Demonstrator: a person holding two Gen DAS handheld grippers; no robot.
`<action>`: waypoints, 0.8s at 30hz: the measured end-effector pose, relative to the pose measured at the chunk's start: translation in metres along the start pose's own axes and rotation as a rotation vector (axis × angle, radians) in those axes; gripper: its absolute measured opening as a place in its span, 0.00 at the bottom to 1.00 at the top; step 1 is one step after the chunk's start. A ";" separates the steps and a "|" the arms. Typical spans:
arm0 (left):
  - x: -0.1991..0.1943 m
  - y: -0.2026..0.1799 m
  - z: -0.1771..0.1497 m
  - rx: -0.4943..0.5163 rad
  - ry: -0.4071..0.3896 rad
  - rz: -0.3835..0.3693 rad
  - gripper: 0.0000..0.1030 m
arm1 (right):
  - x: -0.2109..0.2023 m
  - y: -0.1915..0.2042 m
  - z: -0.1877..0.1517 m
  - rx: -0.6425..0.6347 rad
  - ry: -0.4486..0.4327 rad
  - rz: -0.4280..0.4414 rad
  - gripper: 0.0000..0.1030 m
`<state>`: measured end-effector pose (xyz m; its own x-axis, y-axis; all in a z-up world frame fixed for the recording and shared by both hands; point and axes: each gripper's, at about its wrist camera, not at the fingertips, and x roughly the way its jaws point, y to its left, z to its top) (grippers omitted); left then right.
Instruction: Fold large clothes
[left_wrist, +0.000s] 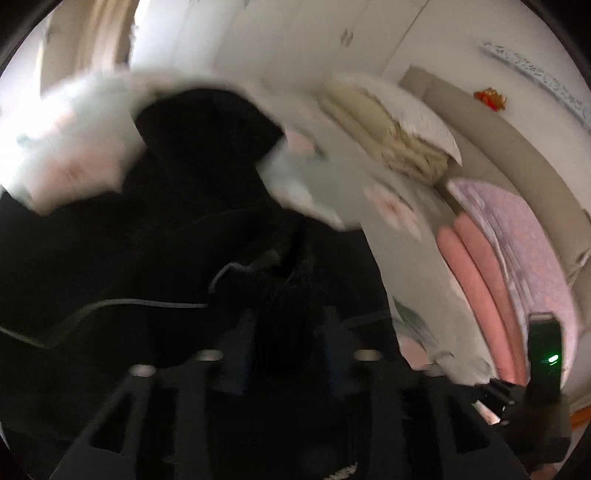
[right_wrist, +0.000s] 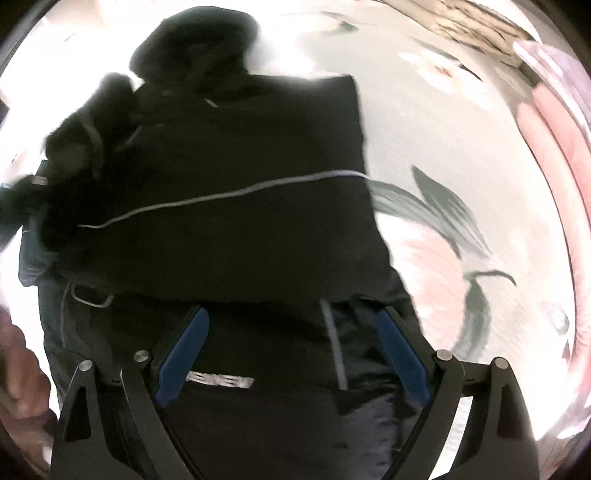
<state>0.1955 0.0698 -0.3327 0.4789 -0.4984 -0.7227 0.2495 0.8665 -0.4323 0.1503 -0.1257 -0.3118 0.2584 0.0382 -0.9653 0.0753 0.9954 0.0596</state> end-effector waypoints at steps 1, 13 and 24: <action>0.011 0.002 -0.006 -0.015 0.037 0.001 0.64 | 0.001 -0.006 -0.002 -0.001 0.005 0.003 0.91; -0.050 0.044 -0.039 -0.179 0.072 -0.055 0.71 | -0.009 0.018 0.032 -0.062 -0.041 0.201 0.91; -0.104 0.101 -0.046 -0.262 -0.018 0.118 0.71 | 0.060 0.077 0.088 -0.029 0.067 0.412 0.67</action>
<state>0.1321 0.2084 -0.3257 0.5069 -0.3917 -0.7679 -0.0339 0.8811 -0.4718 0.2559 -0.0544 -0.3428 0.1980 0.4381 -0.8768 -0.0490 0.8979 0.4375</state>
